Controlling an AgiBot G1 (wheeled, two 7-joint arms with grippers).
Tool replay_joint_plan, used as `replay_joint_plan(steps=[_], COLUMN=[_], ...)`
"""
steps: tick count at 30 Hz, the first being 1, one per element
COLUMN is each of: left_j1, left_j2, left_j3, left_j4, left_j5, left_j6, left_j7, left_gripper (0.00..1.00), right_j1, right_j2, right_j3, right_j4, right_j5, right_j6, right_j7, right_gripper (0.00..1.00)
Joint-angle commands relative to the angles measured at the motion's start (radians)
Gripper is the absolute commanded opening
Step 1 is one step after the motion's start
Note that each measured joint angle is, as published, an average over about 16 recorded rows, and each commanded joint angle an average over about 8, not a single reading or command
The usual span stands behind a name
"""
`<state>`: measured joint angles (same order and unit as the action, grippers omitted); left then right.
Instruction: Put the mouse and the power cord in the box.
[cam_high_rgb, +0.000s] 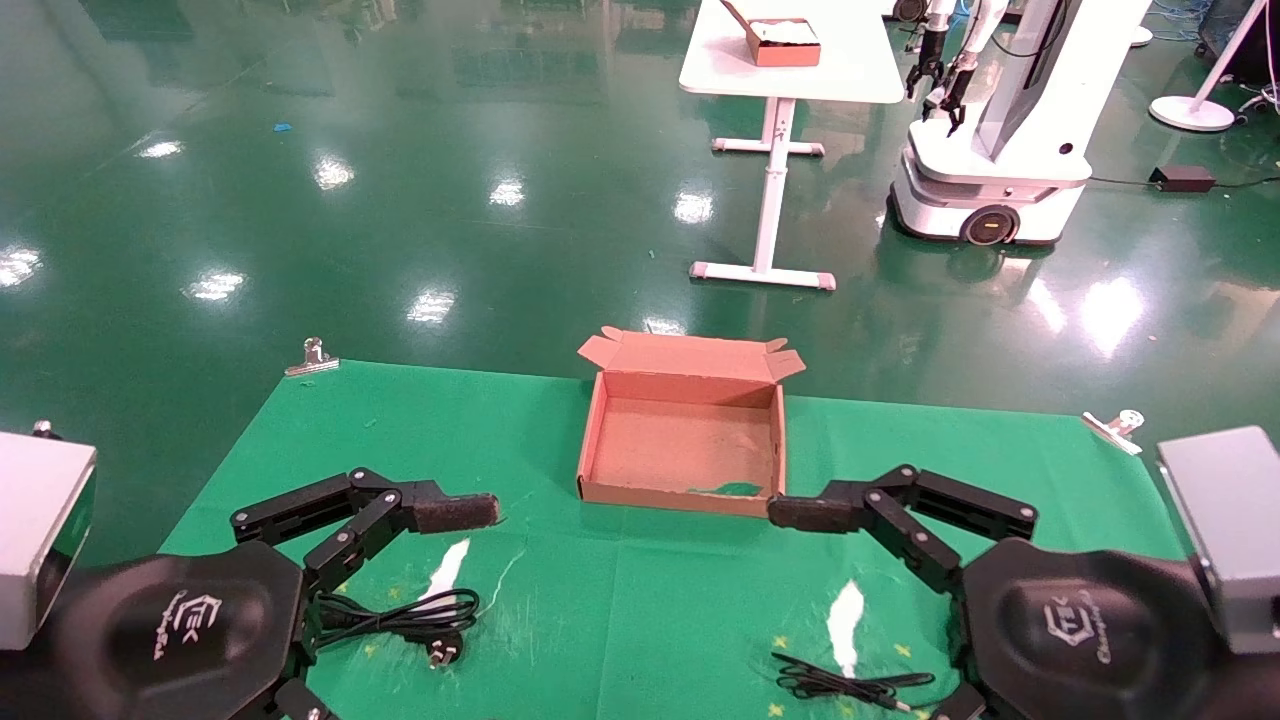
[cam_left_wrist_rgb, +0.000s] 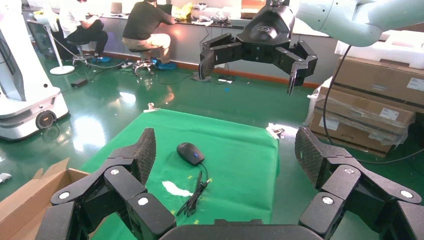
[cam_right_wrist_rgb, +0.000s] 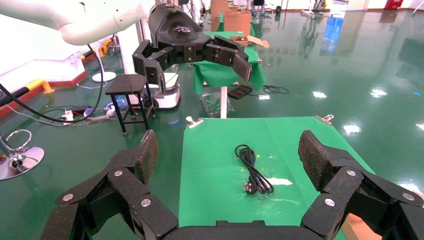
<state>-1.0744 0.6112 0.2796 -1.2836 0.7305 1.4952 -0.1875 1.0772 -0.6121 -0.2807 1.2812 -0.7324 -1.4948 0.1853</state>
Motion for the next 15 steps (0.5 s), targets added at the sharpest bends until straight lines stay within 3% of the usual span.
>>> replay_joint_plan(steps=[1, 15], left_j1=[0.000, 0.000], left_j2=[0.000, 0.000], left_j3=[0.000, 0.000], left_j4=[0.000, 0.000], left_j5=[0.000, 0.000], left_j6=[0.000, 0.000], left_j7=[0.000, 0.000], left_gripper=[1.00, 1.00], right_j1=[0.000, 0.000], right_j2=[0.000, 0.000], right_j3=[0.000, 0.000], right_j4=[0.000, 0.000], right_j5=[0.000, 0.000], right_j6=[0.000, 0.000], right_j7=[0.000, 0.000], right_gripper=[1.00, 1.00])
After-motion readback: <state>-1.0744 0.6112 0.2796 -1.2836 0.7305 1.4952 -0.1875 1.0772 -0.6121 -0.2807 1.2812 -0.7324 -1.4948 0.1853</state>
